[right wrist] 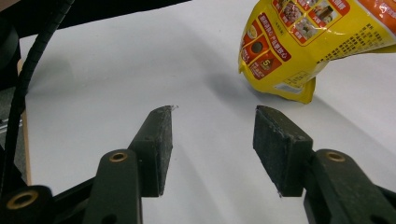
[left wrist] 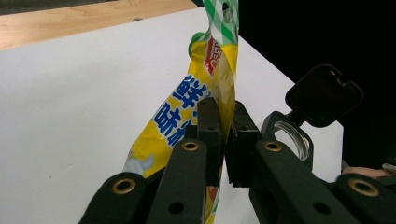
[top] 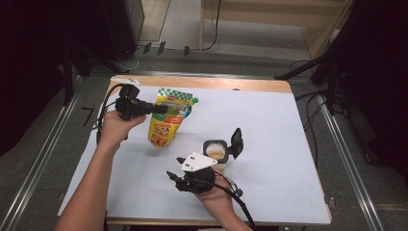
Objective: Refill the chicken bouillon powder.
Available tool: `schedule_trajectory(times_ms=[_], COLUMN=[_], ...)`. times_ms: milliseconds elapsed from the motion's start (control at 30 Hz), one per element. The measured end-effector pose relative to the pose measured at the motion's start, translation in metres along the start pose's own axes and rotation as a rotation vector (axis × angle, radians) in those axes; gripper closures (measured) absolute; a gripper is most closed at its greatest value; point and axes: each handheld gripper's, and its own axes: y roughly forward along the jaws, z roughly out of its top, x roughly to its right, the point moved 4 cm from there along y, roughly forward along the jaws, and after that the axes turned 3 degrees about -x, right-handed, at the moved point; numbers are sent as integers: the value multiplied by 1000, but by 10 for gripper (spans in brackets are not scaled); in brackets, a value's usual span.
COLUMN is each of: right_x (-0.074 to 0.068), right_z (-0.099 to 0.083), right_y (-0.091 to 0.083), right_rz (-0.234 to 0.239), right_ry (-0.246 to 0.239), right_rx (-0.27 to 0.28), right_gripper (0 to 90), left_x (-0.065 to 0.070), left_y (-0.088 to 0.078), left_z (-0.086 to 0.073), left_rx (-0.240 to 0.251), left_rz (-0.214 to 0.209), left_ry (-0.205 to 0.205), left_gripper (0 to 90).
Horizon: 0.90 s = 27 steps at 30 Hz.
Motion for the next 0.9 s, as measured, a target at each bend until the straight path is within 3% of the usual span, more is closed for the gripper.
schedule_trajectory(times_ms=[100,367,600,900], right_x=[-1,-2,-1,0], right_z=[0,0,1,1], right_y=[1,2,2,1], right_rz=[4,9,10,7], right_ry=[-2,-3,-4,-5], right_rx=[-3,-4,-3,-4], right_gripper=[485,486,486,486], left_x=[1,4,6,14], left_y=[0,-6,-12,-22], left_z=[-1,-2,-1,5], left_rx=[-11,8,21,30], left_rz=[24,14,-5,7], left_ry=[16,26,3,9], left_gripper=[855,803,737,670])
